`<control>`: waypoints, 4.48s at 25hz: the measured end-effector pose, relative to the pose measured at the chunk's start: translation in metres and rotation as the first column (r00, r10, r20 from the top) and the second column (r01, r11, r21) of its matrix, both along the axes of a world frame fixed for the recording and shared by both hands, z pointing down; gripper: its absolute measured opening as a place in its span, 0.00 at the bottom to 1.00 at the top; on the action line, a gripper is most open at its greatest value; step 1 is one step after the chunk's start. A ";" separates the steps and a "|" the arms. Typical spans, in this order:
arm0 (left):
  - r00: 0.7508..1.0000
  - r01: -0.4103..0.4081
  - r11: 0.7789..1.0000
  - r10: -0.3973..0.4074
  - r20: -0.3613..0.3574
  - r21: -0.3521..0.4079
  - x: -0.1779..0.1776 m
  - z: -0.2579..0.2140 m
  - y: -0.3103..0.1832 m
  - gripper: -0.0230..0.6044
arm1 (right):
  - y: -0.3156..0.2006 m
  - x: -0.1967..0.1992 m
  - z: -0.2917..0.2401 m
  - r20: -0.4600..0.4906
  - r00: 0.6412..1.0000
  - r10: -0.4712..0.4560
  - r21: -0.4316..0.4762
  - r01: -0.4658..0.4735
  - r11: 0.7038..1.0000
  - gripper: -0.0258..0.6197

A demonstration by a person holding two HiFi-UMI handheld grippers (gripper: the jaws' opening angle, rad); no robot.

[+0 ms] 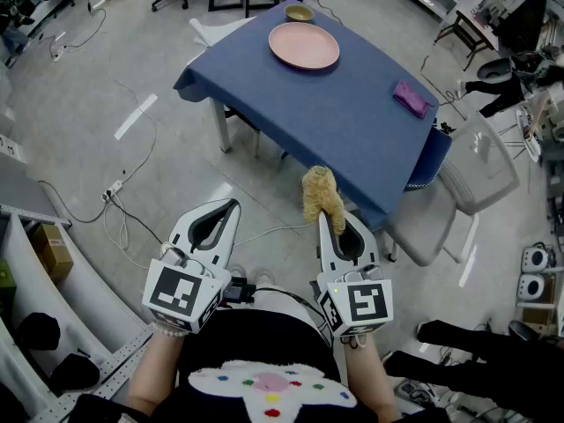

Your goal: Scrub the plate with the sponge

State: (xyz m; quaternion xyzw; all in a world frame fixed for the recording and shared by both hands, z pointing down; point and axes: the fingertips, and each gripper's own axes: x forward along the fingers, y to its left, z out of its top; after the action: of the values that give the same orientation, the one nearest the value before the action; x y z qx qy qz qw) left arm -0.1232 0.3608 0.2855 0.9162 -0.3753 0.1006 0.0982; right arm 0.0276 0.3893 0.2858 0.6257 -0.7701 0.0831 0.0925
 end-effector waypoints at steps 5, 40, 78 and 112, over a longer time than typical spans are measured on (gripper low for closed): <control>1.000 -0.002 1.000 0.002 0.000 0.005 0.003 -0.001 -0.001 0.06 | 0.000 0.000 -0.001 -0.001 1.000 -0.005 0.008 0.005 1.000 0.13; 0.998 0.047 0.998 -0.048 0.028 0.043 0.042 -0.006 0.022 0.25 | 0.025 0.047 0.001 0.005 1.000 -0.014 0.035 0.014 0.999 0.13; 0.996 -0.083 0.996 0.083 -0.018 0.016 0.079 0.012 -0.216 0.24 | -0.182 0.086 0.015 -0.051 0.985 0.163 -0.005 -0.164 0.987 0.14; 0.993 -0.105 0.989 0.100 -0.060 -0.106 0.077 0.046 -0.378 0.24 | -0.334 0.091 0.034 -0.127 0.968 0.215 -0.082 -0.226 0.971 0.13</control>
State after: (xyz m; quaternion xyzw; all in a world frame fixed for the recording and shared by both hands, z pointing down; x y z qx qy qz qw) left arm -0.0460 -0.0170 0.3315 0.9299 -0.3188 0.1010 0.1529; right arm 0.1184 0.0550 0.3195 0.7061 -0.6841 0.0928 0.1575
